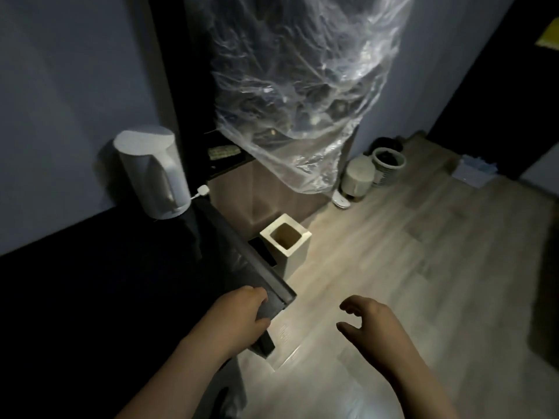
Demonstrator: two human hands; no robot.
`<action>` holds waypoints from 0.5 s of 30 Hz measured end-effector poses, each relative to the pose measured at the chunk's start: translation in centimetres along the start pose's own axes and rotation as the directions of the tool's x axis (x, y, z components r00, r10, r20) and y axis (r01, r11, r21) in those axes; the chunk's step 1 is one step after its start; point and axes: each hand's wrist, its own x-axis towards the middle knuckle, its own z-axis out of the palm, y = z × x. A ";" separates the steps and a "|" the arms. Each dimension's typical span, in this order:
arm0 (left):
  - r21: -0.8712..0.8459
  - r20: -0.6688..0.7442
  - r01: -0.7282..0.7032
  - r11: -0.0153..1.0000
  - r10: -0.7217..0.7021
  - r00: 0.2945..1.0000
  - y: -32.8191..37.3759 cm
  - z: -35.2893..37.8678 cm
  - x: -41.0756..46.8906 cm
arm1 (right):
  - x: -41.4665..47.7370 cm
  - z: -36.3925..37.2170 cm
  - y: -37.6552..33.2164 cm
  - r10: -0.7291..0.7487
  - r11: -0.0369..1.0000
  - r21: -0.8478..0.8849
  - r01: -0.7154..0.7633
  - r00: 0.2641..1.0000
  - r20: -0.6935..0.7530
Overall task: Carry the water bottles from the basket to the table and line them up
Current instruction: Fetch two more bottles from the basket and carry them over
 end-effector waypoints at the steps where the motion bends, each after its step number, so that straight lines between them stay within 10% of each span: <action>1: 0.011 0.020 -0.022 1.000 0.022 1.000 0.8 0.1 1.3 | 0.1 -0.5 0.8 0.030 1.000 0.008 -0.030 0.999 -0.011; 15: 0.060 0.179 -0.452 0.890 0.435 0.882 11.8 -1.1 18.5 | 4.5 -8.9 7.4 0.409 0.912 0.136 -0.387 0.881 -0.236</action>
